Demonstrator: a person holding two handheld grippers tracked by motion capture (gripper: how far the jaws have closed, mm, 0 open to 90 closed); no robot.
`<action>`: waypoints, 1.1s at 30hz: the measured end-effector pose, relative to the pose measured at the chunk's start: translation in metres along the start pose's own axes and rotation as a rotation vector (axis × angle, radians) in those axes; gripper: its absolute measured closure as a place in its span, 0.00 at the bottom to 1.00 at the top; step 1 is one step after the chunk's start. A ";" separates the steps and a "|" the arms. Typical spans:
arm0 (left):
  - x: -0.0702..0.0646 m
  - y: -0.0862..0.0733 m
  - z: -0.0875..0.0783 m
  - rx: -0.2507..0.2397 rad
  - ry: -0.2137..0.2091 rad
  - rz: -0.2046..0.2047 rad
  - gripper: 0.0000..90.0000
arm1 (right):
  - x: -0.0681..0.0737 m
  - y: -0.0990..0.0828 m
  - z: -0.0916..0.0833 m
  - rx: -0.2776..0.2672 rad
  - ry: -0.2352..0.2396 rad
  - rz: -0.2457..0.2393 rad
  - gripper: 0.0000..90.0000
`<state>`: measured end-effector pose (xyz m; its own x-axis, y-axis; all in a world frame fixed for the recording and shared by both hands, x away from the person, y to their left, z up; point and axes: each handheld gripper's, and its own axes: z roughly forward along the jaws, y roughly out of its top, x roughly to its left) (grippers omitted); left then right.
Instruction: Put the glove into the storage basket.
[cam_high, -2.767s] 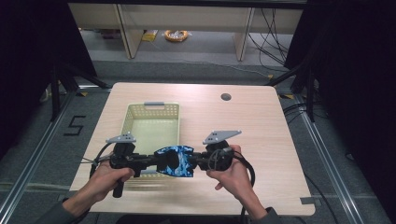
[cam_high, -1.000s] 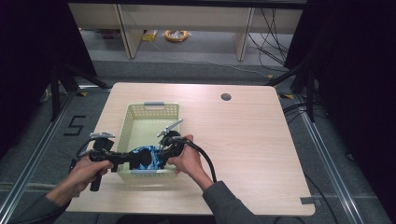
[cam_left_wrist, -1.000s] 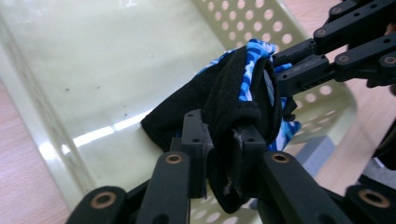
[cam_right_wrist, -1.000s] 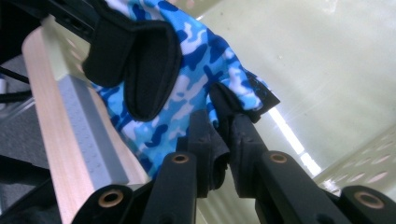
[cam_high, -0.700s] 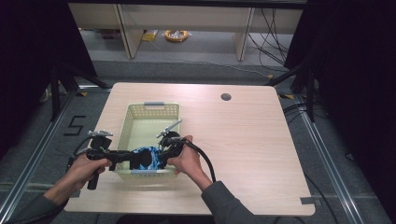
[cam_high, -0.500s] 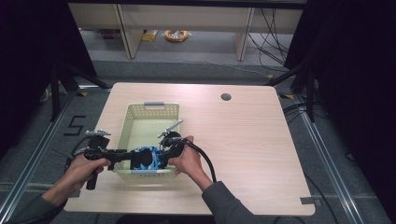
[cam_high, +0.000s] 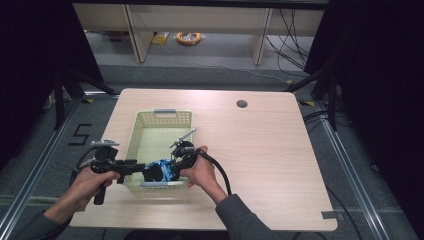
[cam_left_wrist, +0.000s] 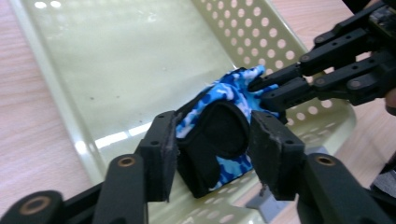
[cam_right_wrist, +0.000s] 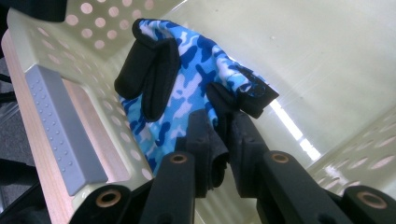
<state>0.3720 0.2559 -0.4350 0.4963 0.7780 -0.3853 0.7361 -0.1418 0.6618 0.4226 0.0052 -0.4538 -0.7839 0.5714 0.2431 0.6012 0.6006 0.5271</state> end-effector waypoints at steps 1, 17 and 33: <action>-0.003 -0.001 0.000 0.002 -0.007 0.007 0.56 | 0.001 0.000 0.000 0.002 0.001 0.001 0.88; -0.022 -0.006 0.001 0.019 -0.061 -0.014 0.44 | 0.000 0.004 -0.008 -0.044 -0.029 -0.059 0.72; -0.031 -0.007 0.001 0.004 -0.072 -0.010 0.38 | 0.003 0.001 -0.034 -0.129 -0.024 -0.044 0.58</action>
<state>0.3524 0.2322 -0.4281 0.5206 0.7334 -0.4371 0.7430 -0.1369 0.6551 0.4154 -0.0115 -0.4251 -0.8040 0.5602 0.1991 0.5405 0.5491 0.6375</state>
